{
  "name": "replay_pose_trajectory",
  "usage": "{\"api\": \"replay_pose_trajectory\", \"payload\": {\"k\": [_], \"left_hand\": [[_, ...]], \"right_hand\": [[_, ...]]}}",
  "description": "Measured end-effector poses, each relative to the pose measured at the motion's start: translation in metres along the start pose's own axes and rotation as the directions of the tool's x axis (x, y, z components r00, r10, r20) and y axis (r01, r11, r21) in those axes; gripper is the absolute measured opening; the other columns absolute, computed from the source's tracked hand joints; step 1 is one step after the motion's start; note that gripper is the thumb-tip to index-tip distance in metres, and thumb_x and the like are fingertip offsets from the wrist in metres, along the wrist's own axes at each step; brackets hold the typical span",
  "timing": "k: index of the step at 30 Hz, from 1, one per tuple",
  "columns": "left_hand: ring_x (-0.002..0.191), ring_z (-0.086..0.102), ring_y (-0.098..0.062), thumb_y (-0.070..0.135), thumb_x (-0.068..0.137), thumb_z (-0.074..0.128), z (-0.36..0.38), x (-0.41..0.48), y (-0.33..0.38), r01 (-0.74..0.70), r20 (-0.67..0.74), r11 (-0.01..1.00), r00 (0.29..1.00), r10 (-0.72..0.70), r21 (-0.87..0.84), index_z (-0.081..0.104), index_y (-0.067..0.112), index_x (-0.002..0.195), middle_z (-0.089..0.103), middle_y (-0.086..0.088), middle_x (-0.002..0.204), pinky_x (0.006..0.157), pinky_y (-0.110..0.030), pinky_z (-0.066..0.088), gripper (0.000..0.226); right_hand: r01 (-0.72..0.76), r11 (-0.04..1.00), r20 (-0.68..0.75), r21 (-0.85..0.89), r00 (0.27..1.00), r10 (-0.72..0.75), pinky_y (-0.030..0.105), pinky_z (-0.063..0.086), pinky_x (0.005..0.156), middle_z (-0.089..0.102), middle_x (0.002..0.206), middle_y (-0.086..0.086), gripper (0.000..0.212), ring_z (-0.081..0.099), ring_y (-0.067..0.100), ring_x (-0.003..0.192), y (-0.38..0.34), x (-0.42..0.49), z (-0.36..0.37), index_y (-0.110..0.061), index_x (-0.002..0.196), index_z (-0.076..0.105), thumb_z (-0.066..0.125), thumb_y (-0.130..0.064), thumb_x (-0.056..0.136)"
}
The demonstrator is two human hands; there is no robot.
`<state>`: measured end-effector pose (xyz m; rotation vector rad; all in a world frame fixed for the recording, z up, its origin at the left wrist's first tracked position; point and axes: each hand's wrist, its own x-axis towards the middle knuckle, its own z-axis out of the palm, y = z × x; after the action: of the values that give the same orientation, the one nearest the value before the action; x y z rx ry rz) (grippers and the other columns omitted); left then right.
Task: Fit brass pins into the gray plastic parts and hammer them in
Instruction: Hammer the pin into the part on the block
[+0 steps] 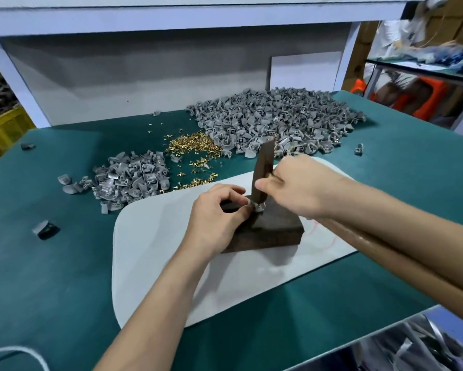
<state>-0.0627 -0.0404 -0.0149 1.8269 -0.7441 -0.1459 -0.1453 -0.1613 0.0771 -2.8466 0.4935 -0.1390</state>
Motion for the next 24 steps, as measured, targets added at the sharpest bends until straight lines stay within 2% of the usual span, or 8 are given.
{"api": "replay_pose_trajectory", "payload": {"k": [6, 7, 9, 11, 13, 17, 19, 24], "left_hand": [[0.096, 0.062, -0.01, 0.005, 0.078, 0.073, 0.0, 0.001, -0.002, 0.014, -0.002, 1.0, 1.0, -0.014, -0.018, 0.065, 0.024, 0.065, 0.065, 0.004, 0.101, 0.089, -0.02, 0.046, 0.025], [0.096, 0.062, -0.008, 0.005, 0.078, 0.074, 0.001, 0.0, -0.002, 0.017, -0.003, 1.0, 1.0, -0.017, -0.018, 0.066, 0.024, 0.066, 0.066, 0.006, 0.101, 0.088, -0.018, 0.045, 0.024], [0.095, 0.061, -0.003, 0.007, 0.077, 0.074, 0.002, 0.001, -0.002, 0.031, -0.012, 0.999, 0.999, -0.031, -0.038, 0.069, 0.022, 0.066, 0.066, 0.007, 0.101, 0.086, -0.011, 0.043, 0.02], [0.096, 0.06, 0.001, 0.008, 0.078, 0.074, 0.004, 0.001, -0.002, 0.091, -0.008, 0.988, 0.996, -0.093, -0.126, 0.071, 0.02, 0.067, 0.067, 0.006, 0.104, 0.083, -0.005, 0.041, 0.017], [0.098, 0.06, 0.002, 0.008, 0.08, 0.072, 0.005, 0.0, -0.001, 0.154, 0.013, 0.968, 0.988, -0.154, -0.201, 0.073, 0.018, 0.069, 0.068, 0.005, 0.106, 0.082, -0.004, 0.04, 0.015], [0.097, 0.06, 0.005, 0.009, 0.079, 0.072, 0.005, -0.001, -0.001, 0.168, 0.017, 0.96, 0.986, -0.168, -0.223, 0.073, 0.015, 0.069, 0.067, 0.01, 0.104, 0.08, -0.001, 0.038, 0.012], [0.096, 0.06, 0.006, 0.009, 0.079, 0.073, 0.005, 0.0, -0.003, 0.169, 0.019, 0.959, 0.985, -0.169, -0.229, 0.073, 0.015, 0.069, 0.067, 0.011, 0.103, 0.08, 0.0, 0.038, 0.012], [0.095, 0.059, 0.009, 0.01, 0.079, 0.073, 0.004, 0.001, -0.003, 0.168, 0.018, 0.963, 0.986, -0.168, -0.212, 0.071, 0.02, 0.064, 0.068, 0.011, 0.103, 0.082, -0.001, 0.038, 0.018]], "right_hand": [[0.033, 0.999, 0.013, -0.018, 0.999, -0.033, 0.023, 0.026, 0.044, 0.039, 0.055, 0.003, 0.048, 0.039, 0.017, 0.051, 0.0, 0.005, 0.0, -0.015, 0.056, 0.036, 0.044, -0.037, 0.097], [0.025, 0.998, 0.004, 0.053, 1.0, -0.025, 0.023, 0.029, 0.042, 0.042, 0.051, 0.003, 0.048, 0.042, 0.018, 0.048, 0.003, 0.006, 0.0, -0.014, 0.055, 0.038, 0.045, -0.035, 0.097], [-0.035, 0.913, -0.029, 0.406, 0.998, 0.051, 0.017, 0.031, 0.033, 0.045, 0.036, 0.0, 0.046, 0.044, 0.015, 0.033, 0.014, 0.016, -0.002, -0.01, 0.057, 0.046, 0.046, -0.032, 0.097], [-0.101, 0.616, 0.007, 0.781, 0.988, 0.154, 0.013, 0.028, 0.03, 0.042, 0.032, -0.002, 0.045, 0.035, 0.013, 0.025, 0.034, 0.036, -0.002, -0.007, 0.062, 0.049, 0.044, -0.033, 0.098], [-0.175, 0.207, 0.15, 0.963, 0.98, 0.133, 0.013, 0.025, 0.032, 0.038, 0.036, -0.003, 0.043, 0.032, 0.01, 0.027, 0.057, 0.053, 0.007, -0.01, 0.067, 0.045, 0.037, -0.038, 0.1], [-0.247, -0.536, 0.264, 0.807, 0.963, -0.047, 0.018, 0.022, 0.037, 0.034, 0.039, -0.007, 0.044, 0.029, 0.003, 0.031, 0.095, 0.067, 0.054, -0.017, 0.062, 0.044, 0.034, -0.038, 0.099], [-0.213, -0.682, 0.222, 0.7, 0.972, -0.076, 0.016, 0.022, 0.039, 0.034, 0.041, -0.007, 0.047, 0.029, 0.003, 0.032, 0.109, 0.07, 0.074, -0.016, 0.058, 0.047, 0.034, -0.036, 0.099], [-0.204, -0.67, 0.172, 0.714, 0.978, -0.115, 0.016, 0.023, 0.039, 0.035, 0.041, -0.008, 0.051, 0.03, 0.004, 0.031, 0.12, 0.076, 0.081, -0.016, 0.055, 0.052, 0.034, -0.036, 0.099]]}}
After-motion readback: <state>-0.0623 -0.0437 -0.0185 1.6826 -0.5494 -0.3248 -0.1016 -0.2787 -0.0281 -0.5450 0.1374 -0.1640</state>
